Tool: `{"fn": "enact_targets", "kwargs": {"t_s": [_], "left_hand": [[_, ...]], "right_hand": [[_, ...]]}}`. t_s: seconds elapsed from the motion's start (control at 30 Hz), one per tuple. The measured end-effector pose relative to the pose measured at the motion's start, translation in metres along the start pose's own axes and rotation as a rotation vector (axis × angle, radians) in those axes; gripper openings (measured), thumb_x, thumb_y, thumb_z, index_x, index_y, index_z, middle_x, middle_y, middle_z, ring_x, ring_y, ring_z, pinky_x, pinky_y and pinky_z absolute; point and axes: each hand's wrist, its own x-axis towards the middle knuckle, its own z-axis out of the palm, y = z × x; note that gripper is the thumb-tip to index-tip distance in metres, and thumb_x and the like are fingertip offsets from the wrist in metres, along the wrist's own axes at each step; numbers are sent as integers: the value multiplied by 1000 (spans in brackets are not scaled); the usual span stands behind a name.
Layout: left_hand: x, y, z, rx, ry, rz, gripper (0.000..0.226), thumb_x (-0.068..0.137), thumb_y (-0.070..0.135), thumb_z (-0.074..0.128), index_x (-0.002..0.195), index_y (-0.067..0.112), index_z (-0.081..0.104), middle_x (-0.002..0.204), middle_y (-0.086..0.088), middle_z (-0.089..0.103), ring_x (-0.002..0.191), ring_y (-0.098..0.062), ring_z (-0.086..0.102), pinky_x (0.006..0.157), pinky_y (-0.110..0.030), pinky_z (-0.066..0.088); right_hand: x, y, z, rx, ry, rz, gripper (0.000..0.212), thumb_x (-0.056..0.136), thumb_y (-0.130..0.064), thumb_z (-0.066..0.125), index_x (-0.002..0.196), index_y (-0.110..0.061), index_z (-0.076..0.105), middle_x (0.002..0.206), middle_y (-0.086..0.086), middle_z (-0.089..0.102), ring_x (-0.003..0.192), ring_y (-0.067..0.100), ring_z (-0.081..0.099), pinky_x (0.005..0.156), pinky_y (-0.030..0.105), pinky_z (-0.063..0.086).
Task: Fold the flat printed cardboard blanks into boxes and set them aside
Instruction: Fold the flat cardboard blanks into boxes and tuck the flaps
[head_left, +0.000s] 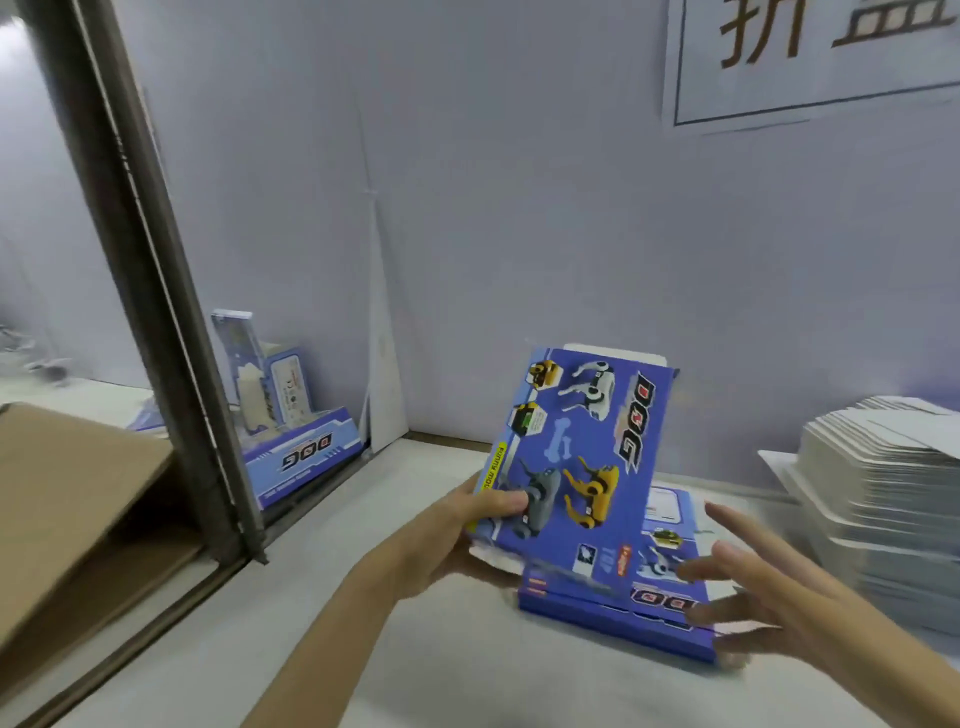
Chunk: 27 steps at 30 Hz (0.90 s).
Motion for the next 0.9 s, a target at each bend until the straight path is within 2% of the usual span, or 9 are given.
{"fn": "enact_targets", "kwargs": {"t_s": [0.13,0.23,0.3,0.4,0.47,0.57,0.73,0.83,0.9], "left_hand": [[9,46,-63,-421,539,232,32,66,31,80,93,18,68,89,-8,72,80,-24,71,65,-37,60],[20,90,-95,-690,884,551,72,83,35,71,144,30,34,149,1,34,133,-19,41,105,-35,42],[28,94,-96,-432,954,556,87,89,34,65,154,20,9,159,0,18,138,-11,32,106,-23,37],[44,54,-52,271,670,396,95,80,53,67,149,1,26,151,-7,33,133,-13,39,97,-12,38],[50,8,-12,604,300,201,119,52,78,69,148,16,35,149,-1,38,138,-17,35,106,-19,29],[61,-54,34,1141,-23,124,82,79,60,66,149,38,27,158,6,21,146,-16,14,118,-37,13],[54,-98,64,1568,-17,344,68,98,54,37,154,34,4,163,2,-4,149,-15,-7,118,-37,-9],[41,-99,69,1674,77,542,50,96,25,46,146,27,40,152,-3,39,139,-17,37,113,-28,27],[29,-95,69,1647,87,742,46,63,20,63,108,28,75,111,6,72,98,-8,69,79,-17,53]], "right_hand": [[-2,0,3,-11,30,-11,70,62,-47,73,129,-44,52,111,6,72,94,37,70,83,55,55],[-9,-2,1,12,46,-35,58,64,-47,67,121,-46,56,101,3,75,83,33,73,73,45,56],[-14,-5,5,-47,38,-25,52,64,-45,65,116,-43,60,97,0,76,81,27,74,73,42,55],[-17,-8,13,-229,53,-12,42,69,-43,67,110,-36,67,94,-6,75,83,11,72,78,33,53],[-14,-1,16,-385,99,-26,26,84,-34,67,110,-35,65,103,-11,72,94,3,68,83,24,49],[-10,13,17,-772,104,-40,30,94,-30,62,121,-39,54,127,-18,54,114,2,50,92,18,37],[-9,22,16,-1001,26,1,42,97,-34,55,138,-33,47,142,-11,47,120,6,46,96,16,34],[-9,22,13,-1045,45,24,42,98,-35,54,139,-31,47,144,-8,47,128,10,44,99,19,34],[-9,21,10,-1030,87,0,38,98,-33,53,136,-30,50,142,-7,49,125,11,47,97,21,36]]}}
